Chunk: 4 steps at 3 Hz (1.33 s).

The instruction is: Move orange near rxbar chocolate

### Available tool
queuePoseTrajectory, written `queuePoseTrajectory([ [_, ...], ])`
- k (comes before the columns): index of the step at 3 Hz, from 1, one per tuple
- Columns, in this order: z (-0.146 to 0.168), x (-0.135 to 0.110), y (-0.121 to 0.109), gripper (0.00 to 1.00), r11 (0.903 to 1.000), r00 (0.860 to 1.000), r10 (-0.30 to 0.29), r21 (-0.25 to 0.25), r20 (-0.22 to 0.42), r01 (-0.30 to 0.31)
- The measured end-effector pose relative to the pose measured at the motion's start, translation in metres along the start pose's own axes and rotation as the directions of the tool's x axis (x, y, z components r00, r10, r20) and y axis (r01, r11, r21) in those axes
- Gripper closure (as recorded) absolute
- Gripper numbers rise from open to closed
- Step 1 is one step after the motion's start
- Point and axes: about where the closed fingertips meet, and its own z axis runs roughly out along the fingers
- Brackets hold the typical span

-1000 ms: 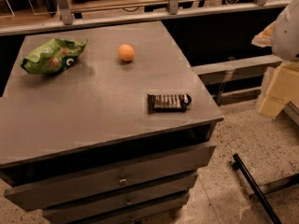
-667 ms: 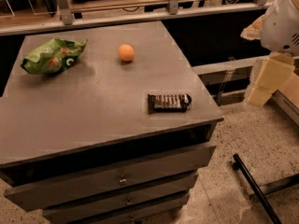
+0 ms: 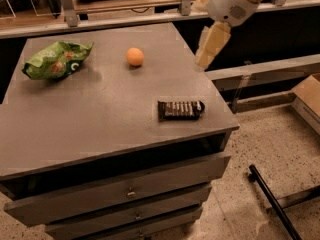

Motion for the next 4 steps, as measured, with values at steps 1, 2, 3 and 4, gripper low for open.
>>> queuePoseTrajectory([
  [1,0.054,-0.043,-0.056,0.00,0.9992,0.991,-0.040,0.005,0.128,0.040],
  [2,0.054,-0.043,-0.055,0.00,0.9992,0.991,-0.040,0.002,0.127,0.040],
  [3,0.068,-0.051,-0.064,0.00,0.9998,0.974,-0.014,0.016,0.227,0.011],
  [4,0.110,-0.066,-0.093,0.00,0.9912,0.887,0.098,0.036,0.451,-0.127],
])
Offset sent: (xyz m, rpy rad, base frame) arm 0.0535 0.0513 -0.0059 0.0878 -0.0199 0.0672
